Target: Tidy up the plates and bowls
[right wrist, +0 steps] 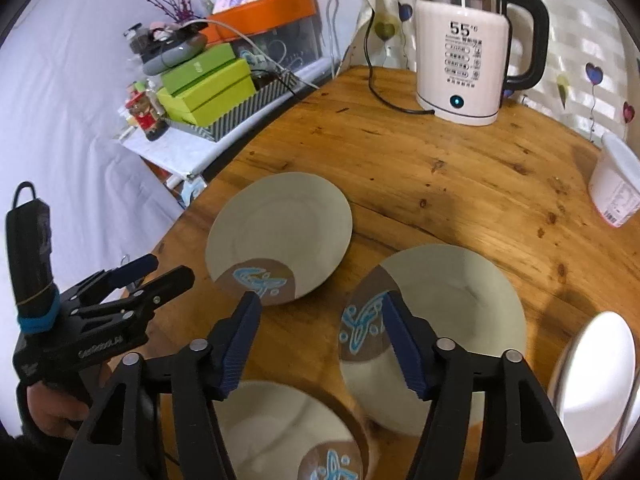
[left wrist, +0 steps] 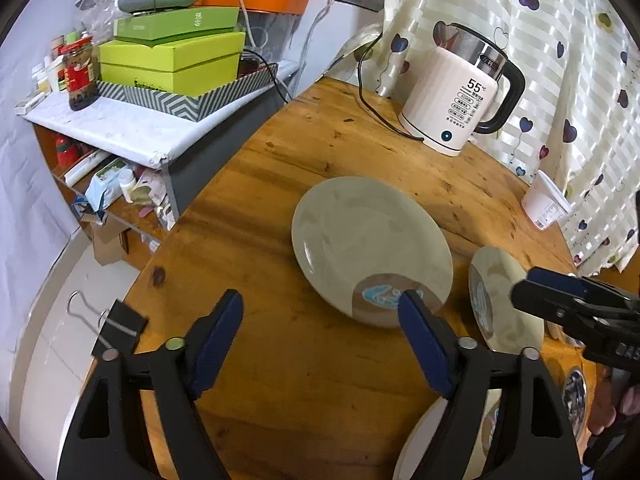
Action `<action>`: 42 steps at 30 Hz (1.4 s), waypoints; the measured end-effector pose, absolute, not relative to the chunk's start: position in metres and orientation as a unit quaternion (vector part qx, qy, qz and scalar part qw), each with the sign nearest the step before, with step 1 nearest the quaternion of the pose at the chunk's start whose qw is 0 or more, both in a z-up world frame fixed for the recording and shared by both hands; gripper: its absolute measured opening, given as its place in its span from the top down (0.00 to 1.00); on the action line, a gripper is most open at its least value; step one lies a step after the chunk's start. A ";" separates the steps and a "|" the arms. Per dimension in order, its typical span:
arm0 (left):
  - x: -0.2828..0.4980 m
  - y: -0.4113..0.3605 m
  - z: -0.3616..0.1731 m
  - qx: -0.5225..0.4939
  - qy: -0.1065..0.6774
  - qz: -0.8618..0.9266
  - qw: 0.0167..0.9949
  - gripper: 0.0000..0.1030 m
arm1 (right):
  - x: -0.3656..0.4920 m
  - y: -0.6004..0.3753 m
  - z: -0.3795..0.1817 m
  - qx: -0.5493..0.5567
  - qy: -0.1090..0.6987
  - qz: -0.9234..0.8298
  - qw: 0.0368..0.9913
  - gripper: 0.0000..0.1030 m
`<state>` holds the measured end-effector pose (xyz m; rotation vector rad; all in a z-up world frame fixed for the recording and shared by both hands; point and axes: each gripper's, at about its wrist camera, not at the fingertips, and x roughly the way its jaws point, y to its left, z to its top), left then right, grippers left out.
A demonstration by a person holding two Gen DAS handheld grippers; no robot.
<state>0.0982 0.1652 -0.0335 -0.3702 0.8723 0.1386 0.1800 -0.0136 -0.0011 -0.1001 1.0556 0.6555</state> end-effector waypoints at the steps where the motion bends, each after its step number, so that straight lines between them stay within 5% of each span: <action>1: 0.102 0.166 -0.035 -0.180 0.422 0.066 0.886 0.31 | 0.186 -0.011 -0.005 -0.043 0.500 0.307 0.809 0.44; 3: 0.107 0.168 -0.039 -0.183 0.426 0.065 0.884 0.39 | 0.196 -0.008 -0.013 -0.042 0.507 0.300 0.807 0.47; 20: 0.131 0.181 -0.062 -0.210 0.441 0.065 0.870 0.54 | 0.236 0.022 -0.048 -0.034 0.539 0.300 0.786 0.60; 23: 0.134 0.182 -0.064 -0.211 0.443 0.063 0.869 0.62 | 0.239 0.025 -0.052 -0.033 0.543 0.300 0.784 0.65; 30: 0.140 0.178 -0.066 -0.208 0.441 0.050 0.871 0.68 | 0.245 0.025 -0.058 -0.025 0.550 0.299 0.780 0.73; 42: 0.143 0.176 -0.066 -0.205 0.441 0.049 0.872 0.69 | 0.244 0.027 -0.055 -0.027 0.547 0.297 0.782 0.74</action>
